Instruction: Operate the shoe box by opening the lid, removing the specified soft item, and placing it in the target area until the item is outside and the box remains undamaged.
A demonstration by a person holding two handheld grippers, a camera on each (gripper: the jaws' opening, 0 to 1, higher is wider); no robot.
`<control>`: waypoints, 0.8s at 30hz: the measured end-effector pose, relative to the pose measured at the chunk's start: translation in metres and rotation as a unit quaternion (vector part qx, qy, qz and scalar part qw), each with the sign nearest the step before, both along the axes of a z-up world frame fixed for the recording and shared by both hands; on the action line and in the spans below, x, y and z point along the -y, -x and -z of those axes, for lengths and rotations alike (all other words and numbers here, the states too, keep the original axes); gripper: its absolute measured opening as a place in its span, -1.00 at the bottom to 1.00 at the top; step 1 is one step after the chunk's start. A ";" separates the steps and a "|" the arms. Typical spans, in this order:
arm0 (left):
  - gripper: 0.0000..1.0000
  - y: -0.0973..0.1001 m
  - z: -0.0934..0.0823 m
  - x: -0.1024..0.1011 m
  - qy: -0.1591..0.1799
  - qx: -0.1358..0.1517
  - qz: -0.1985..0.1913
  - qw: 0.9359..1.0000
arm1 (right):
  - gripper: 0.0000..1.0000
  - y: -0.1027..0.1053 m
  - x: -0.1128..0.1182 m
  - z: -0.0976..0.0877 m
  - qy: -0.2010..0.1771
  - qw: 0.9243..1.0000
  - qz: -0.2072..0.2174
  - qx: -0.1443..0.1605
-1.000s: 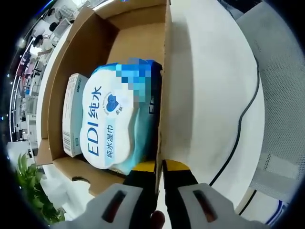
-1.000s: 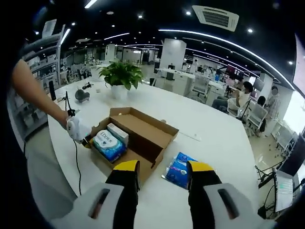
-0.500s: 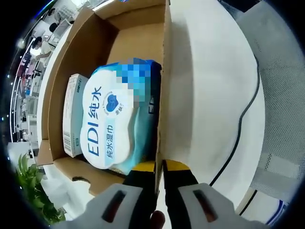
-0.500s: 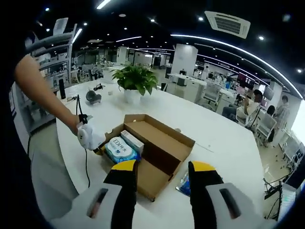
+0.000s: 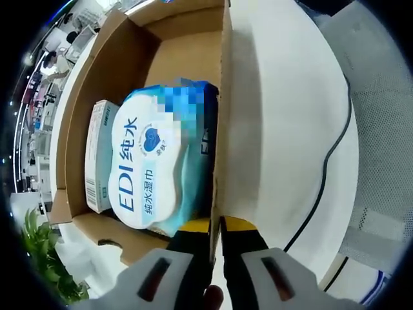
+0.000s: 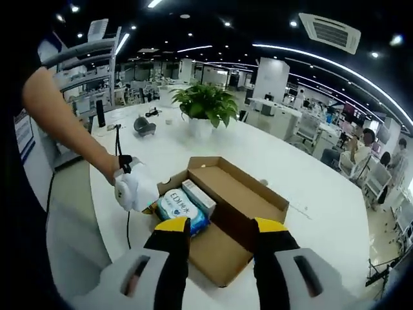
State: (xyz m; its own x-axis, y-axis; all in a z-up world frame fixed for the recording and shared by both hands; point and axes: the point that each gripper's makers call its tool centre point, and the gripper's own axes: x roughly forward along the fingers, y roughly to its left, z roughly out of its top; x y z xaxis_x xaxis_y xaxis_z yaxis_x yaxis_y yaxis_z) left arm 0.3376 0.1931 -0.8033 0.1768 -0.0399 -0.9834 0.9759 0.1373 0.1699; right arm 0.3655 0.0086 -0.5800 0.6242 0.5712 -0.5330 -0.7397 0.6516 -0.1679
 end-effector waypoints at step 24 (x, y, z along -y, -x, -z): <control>-0.94 0.002 -0.001 0.001 0.003 0.001 0.007 1.000 | -0.46 -0.038 -0.059 0.037 0.128 0.983 -0.134 -0.011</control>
State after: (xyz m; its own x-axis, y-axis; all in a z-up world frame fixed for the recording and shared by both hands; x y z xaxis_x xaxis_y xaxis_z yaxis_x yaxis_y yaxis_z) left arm 0.3360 0.1924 -0.8026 0.1772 -0.0484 -0.9830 0.9776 0.1238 0.1702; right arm 0.4030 0.0681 -0.6170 0.4568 0.5587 -0.6923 -0.8840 0.3723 -0.2828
